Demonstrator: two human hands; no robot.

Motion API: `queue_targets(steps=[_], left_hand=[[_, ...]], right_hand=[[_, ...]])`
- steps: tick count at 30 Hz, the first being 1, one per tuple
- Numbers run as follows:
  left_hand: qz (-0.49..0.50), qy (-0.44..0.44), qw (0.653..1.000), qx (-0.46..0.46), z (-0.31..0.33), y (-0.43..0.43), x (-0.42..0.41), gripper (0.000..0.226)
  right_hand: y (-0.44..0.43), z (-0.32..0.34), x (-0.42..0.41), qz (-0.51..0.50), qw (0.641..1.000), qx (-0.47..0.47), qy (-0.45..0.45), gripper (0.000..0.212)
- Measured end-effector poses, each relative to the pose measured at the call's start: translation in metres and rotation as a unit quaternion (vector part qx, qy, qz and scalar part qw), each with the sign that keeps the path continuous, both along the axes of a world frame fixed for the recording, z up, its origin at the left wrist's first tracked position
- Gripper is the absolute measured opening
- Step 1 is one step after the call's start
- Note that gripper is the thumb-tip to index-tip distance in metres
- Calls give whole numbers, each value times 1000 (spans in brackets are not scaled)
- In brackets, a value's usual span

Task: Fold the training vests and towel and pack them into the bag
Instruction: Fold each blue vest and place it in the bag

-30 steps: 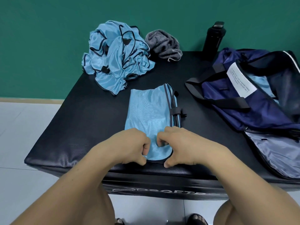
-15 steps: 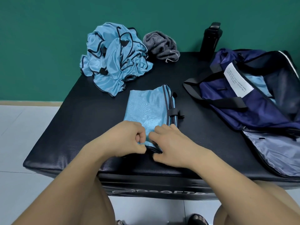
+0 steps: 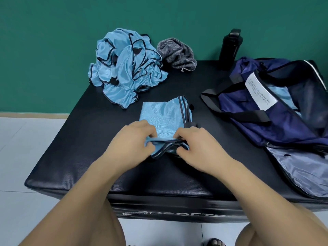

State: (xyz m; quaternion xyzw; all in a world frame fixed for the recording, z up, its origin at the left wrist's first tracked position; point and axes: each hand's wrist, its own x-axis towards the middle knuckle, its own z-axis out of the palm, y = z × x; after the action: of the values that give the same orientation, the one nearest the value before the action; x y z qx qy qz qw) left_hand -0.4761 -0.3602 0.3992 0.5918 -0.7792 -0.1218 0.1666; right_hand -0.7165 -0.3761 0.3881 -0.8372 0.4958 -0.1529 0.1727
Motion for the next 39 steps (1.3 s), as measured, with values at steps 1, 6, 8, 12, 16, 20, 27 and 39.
queue_targets(steps=[1, 6, 8, 12, 16, 20, 27, 39], left_hand=[[22, 20, 1000, -2, 2, 0, 3, 15], [77, 142, 986, 29, 11, -1, 12, 14], [58, 163, 983, 66, 10, -1, 14, 15], [-2, 170, 981, 92, 4, 3, 1, 26], [-21, 59, 998, 11, -2, 7, -27, 85], [42, 28, 996, -72, -17, 3, -46, 79], [106, 13, 988, -113, -17, -4, -40, 32], [169, 383, 908, -21, 2, -6, -3, 18]], right_hand=[[-1, 2, -3, -13, 1000, 8, -3, 22], [-10, 11, -17, -54, 997, 32, -54, 17], [-10, 13, -17, -66, 993, 35, -95, 10], [-8, 14, -12, -73, 984, 57, -154, 4], [-9, 14, -8, -95, 969, 62, -219, 7], [-7, 16, -3, -101, 962, 65, -245, 9], [-5, 17, -6, -79, 974, 46, -209, 10], [-17, 21, -19, -142, 951, 41, -273, 10]])
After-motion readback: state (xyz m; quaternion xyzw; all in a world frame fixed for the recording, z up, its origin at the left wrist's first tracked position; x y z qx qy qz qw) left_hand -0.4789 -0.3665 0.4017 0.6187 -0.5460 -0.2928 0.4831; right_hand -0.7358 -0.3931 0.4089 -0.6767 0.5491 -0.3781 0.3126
